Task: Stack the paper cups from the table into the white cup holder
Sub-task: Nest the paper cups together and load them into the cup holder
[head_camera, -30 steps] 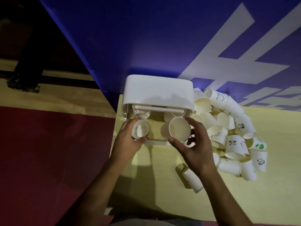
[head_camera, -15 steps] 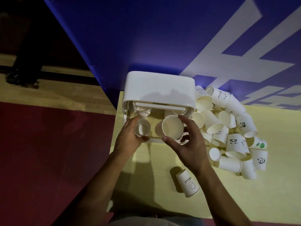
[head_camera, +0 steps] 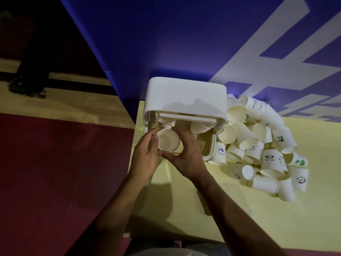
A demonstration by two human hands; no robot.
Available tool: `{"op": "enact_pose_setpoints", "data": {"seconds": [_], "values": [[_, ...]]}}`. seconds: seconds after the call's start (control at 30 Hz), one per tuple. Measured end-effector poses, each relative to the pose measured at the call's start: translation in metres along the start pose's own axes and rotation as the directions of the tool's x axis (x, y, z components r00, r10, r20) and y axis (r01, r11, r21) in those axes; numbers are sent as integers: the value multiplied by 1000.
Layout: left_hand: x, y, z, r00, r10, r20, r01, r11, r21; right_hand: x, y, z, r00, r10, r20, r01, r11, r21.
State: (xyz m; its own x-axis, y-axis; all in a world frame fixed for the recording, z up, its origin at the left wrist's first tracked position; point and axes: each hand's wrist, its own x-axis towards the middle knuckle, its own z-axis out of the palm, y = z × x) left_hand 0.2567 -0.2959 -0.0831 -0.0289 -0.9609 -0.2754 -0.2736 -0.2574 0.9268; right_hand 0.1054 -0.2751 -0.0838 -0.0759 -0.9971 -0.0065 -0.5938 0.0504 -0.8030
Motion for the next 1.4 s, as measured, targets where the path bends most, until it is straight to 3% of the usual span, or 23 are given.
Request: {"op": "enact_pose_setpoints", "data": {"seconds": [0.33, 0.57, 0.67, 0.73, 0.8, 0.87, 0.93, 1.0, 1.1, 1.2, 1.27, 1.33, 1.4], "values": [[17, -34, 1, 997, -37, 74, 16, 964, 265, 7, 20, 20, 981, 110, 158, -118, 992, 44], [21, -38, 0, 996, -8, 94, -25, 939, 342, 5, 18, 22, 975, 157, 158, -170, 983, 73], [14, -27, 1, 999, 33, 39, -45, 927, 371, -2, 17, 14, 974, 158, 159, -171, 983, 72], [0, -13, 2, 987, 153, -41, -123, 904, 409, -13, 23, 3, 973, 199, 115, -207, 976, 65], [-20, 0, 7, 945, 324, -46, -278, 871, 405, -29, 30, -14, 970, 235, 56, -237, 970, 44], [-43, 8, 23, 916, 385, 110, -396, 829, 394, -53, 41, -37, 967, 252, -37, -249, 966, 63], [-63, 10, 54, 853, 355, 382, -497, 776, 390, -80, 51, -64, 943, 304, -137, -291, 951, 103], [-78, 4, 90, 735, 285, 616, -604, 688, 402, -105, 63, -91, 905, 369, -210, -346, 928, 140], [-93, -14, 151, 560, 145, 815, -745, 518, 420, -143, 86, -130, 851, 441, -286, -409, 897, 165], [-105, -23, 196, 495, -73, 866, -824, 278, 494, -176, 106, -163, 794, 509, -332, -464, 861, 208], [-113, -28, 217, 464, -141, 874, -870, 112, 480, -198, 120, -181, 767, 540, -346, -486, 841, 237], [-117, -36, 226, 443, -181, 878, -886, 59, 460, -216, 134, -194, 748, 568, -343, -503, 823, 265], [-117, -44, 230, 440, -197, 876, -880, 100, 464, -231, 149, -206, 733, 597, -326, -526, 802, 284]]}}
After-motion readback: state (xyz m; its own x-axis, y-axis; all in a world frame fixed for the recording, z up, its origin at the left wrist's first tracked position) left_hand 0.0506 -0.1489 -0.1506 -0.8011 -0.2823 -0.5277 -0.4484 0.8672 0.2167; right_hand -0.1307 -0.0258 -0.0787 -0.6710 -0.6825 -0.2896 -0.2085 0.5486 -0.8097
